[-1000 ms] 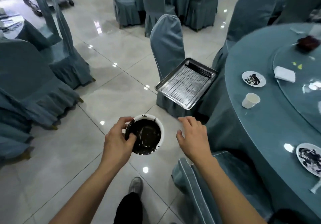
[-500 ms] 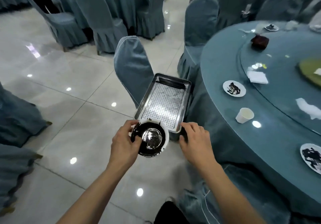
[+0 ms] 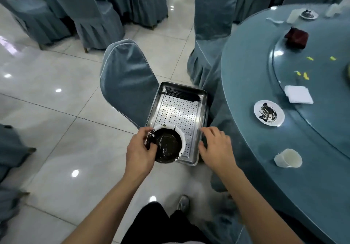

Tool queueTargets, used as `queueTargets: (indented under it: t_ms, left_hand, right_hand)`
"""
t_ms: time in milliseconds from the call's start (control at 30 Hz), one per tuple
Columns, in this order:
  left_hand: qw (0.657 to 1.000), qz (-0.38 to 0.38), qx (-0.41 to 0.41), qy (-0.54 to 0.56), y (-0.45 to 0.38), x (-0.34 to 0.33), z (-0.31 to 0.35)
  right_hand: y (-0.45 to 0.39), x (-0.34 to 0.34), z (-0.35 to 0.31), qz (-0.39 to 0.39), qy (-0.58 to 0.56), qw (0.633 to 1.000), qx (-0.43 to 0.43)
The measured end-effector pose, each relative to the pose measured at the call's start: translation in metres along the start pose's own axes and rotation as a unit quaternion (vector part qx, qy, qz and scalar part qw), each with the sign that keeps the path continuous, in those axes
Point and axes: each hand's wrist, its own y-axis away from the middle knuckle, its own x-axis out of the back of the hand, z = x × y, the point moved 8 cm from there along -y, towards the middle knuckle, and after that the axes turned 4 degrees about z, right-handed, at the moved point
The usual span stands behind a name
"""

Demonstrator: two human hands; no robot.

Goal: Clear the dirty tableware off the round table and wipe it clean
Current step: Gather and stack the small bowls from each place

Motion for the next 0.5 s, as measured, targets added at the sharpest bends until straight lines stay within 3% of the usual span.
queueTargets:
  t_ms: [300, 500]
  left_hand:
    - [0.999, -0.031, 0.019, -0.025, -0.139, -0.062, -0.023]
    - [0.997, -0.064, 0.022, -0.040, -0.234, -0.135, -0.058]
  right_hand:
    - [-0.127, -0.037, 0.009, -0.046, 0.011, 0.998, -0.048]
    - [-0.205, -0.102, 0.026, -0.065, -0.004, 0.995, -0.081]
